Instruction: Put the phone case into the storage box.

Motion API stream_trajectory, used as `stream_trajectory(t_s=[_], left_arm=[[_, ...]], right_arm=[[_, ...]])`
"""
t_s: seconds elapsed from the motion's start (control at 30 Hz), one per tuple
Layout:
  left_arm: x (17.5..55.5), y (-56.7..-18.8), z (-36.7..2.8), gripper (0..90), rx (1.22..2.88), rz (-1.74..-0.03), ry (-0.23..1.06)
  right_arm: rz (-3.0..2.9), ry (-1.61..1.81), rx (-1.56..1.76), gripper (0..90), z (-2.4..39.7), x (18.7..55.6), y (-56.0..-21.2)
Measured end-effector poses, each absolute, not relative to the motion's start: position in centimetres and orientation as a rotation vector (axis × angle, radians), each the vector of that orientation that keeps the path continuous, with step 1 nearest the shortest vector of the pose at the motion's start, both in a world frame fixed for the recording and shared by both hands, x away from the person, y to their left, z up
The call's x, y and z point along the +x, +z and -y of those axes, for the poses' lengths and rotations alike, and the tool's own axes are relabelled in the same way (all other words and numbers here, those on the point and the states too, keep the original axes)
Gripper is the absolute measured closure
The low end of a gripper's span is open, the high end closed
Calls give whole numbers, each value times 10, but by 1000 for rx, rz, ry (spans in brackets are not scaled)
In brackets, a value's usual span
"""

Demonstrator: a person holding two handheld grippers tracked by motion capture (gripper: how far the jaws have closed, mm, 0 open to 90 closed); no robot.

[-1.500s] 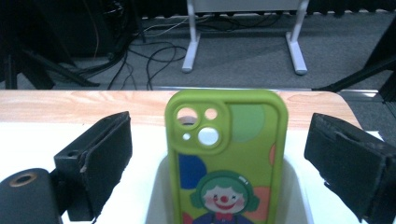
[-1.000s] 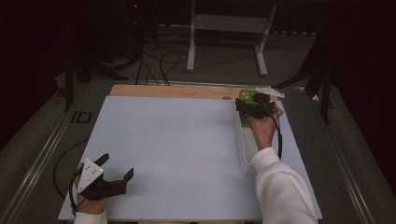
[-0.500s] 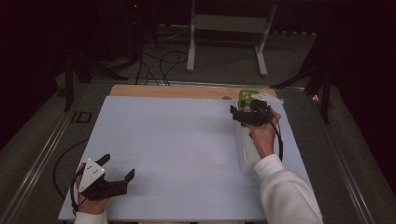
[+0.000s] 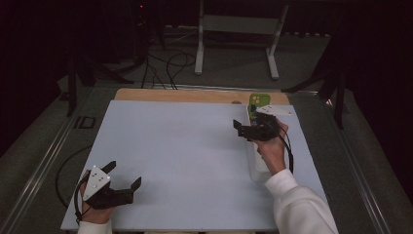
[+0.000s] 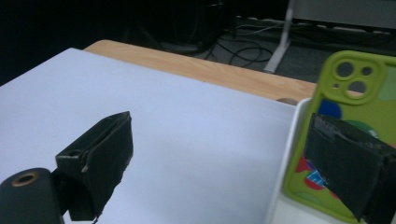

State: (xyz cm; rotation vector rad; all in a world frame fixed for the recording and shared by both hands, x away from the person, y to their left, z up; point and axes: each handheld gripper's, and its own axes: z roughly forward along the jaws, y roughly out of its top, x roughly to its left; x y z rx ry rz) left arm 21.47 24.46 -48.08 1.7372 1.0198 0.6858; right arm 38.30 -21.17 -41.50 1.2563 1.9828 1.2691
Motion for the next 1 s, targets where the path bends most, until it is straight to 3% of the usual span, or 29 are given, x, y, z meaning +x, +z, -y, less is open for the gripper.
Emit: stream_trajectory(t_s=[1.0], left_arm=[[216, -480, -245, 0, 1733, -1022, 684]], right_arm=[[-2048, 1360, 1102, 80, 204, 299, -416]])
